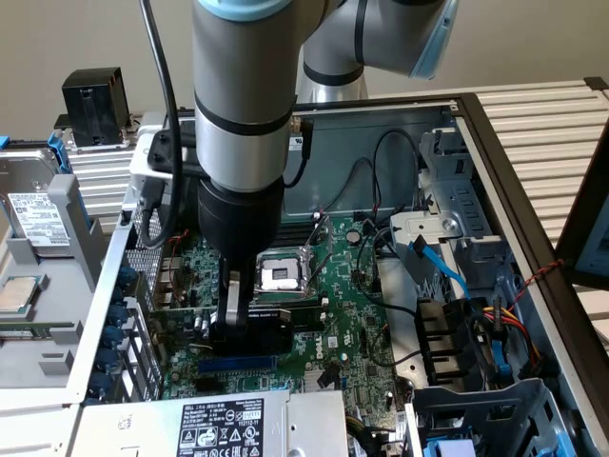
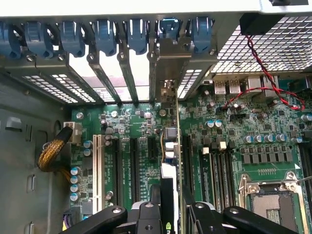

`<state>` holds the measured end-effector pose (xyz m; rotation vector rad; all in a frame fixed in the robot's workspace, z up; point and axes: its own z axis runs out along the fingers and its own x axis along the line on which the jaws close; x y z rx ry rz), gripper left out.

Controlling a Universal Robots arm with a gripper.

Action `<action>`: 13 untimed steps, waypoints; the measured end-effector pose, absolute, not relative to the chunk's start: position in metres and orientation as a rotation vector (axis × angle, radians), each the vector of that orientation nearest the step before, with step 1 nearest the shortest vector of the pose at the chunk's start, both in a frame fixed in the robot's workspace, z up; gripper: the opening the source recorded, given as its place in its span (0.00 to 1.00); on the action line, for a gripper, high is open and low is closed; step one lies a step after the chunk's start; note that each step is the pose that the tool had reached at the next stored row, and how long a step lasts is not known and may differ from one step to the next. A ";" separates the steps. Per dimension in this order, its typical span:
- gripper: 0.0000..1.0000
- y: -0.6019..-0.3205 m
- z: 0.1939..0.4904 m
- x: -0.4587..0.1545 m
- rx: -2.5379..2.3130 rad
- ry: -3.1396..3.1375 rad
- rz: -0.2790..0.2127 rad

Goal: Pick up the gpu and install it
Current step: 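Insert the gpu into the slot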

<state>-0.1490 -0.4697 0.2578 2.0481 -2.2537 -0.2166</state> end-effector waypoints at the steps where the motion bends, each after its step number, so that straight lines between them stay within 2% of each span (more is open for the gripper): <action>1: 0.27 -0.469 0.258 -0.149 2.050 -2.251 -0.216; 13: 0.27 -0.465 0.257 -0.149 2.069 -2.219 -0.203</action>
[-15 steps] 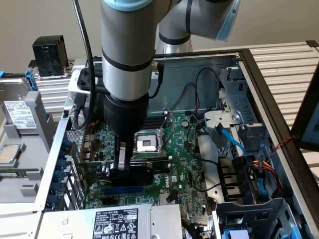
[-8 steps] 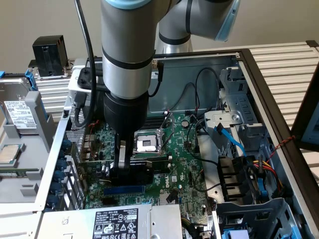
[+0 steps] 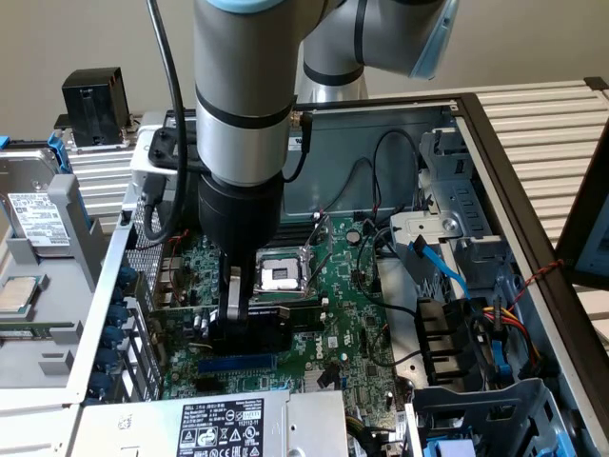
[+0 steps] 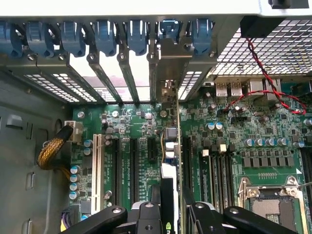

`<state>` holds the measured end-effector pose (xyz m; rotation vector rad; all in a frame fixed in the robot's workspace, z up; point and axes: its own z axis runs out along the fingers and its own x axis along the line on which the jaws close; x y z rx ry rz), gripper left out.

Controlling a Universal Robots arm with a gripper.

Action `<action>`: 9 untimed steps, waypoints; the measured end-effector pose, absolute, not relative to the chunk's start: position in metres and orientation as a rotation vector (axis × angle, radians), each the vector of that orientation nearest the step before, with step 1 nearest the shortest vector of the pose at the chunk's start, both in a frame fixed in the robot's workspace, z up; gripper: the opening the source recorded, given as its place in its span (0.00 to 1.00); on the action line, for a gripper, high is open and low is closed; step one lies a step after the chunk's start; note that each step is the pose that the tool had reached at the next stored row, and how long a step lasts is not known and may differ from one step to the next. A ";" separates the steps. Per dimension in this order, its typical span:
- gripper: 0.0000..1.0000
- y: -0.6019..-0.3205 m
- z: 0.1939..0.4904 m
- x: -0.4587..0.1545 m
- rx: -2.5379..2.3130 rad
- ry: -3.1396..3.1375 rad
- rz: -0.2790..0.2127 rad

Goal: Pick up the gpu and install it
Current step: 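Insert the gpu into the slot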

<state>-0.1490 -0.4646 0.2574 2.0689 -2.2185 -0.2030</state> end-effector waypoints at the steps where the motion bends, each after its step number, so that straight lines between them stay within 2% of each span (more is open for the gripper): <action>1: 0.27 -0.464 0.257 -0.149 2.071 -2.217 -0.203; 9: 0.27 -0.464 0.257 -0.149 2.097 -2.189 -0.201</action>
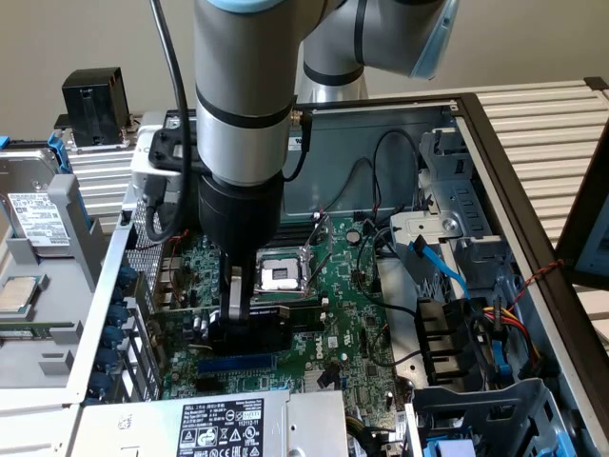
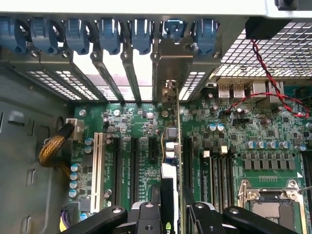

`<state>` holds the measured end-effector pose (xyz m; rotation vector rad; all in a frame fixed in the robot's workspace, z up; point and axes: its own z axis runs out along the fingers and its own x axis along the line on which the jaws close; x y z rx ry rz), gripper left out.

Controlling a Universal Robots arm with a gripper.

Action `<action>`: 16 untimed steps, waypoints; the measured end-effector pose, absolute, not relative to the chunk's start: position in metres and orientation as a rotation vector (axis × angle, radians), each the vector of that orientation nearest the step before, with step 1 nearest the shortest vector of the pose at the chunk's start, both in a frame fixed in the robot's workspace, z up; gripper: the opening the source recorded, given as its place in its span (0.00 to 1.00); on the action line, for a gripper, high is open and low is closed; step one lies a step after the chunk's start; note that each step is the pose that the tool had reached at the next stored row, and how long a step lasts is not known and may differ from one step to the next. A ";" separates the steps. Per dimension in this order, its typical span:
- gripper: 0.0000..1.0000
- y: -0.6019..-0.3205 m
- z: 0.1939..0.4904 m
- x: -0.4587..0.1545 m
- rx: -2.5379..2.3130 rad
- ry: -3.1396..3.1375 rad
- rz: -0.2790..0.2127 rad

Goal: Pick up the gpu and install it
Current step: 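Insert the gpu into the slot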

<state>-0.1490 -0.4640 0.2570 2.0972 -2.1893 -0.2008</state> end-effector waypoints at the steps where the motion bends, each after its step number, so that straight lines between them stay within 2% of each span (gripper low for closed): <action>1: 0.27 -0.464 0.257 -0.149 2.099 -2.187 -0.201; 16: 0.27 -0.465 0.255 -0.149 2.097 -2.185 -0.200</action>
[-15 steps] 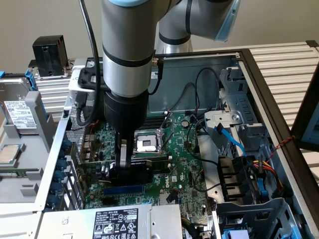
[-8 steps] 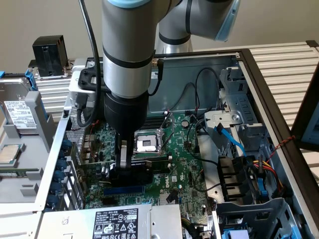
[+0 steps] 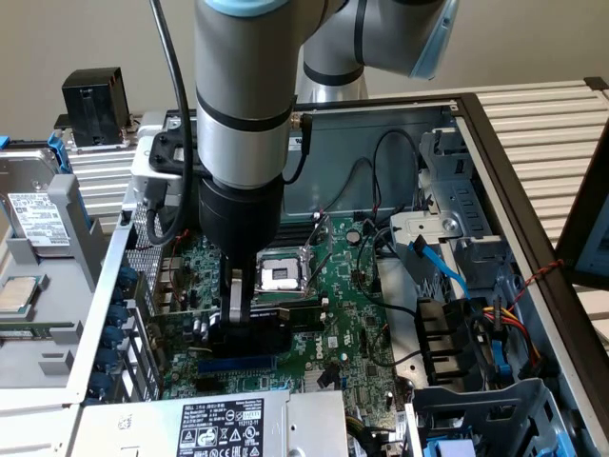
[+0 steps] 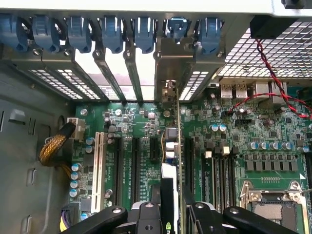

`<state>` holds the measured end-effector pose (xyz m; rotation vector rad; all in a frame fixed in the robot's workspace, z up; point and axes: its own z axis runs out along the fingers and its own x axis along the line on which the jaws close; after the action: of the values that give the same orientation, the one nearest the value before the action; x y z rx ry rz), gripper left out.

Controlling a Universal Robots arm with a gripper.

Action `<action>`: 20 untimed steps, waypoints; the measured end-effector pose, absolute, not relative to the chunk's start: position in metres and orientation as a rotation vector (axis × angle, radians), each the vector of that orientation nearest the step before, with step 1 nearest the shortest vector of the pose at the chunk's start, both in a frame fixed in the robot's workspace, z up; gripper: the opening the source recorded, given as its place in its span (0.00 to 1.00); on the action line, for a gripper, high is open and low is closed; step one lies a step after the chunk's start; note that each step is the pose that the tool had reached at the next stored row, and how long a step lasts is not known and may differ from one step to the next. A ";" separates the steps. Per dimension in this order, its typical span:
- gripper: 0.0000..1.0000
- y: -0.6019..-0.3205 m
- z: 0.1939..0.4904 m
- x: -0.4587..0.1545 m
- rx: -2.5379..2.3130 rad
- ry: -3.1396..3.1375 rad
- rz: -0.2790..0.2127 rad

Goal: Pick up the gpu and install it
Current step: 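Insert the gpu into the slot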

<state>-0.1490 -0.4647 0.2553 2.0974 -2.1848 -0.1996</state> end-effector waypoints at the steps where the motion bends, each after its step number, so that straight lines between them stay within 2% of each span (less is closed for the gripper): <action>1: 0.27 -0.465 0.255 -0.149 2.097 -2.185 -0.200; 20: 0.27 -0.463 0.251 -0.149 2.094 -2.185 -0.201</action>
<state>-0.1493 -0.4634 0.2513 2.0936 -2.1849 -0.2008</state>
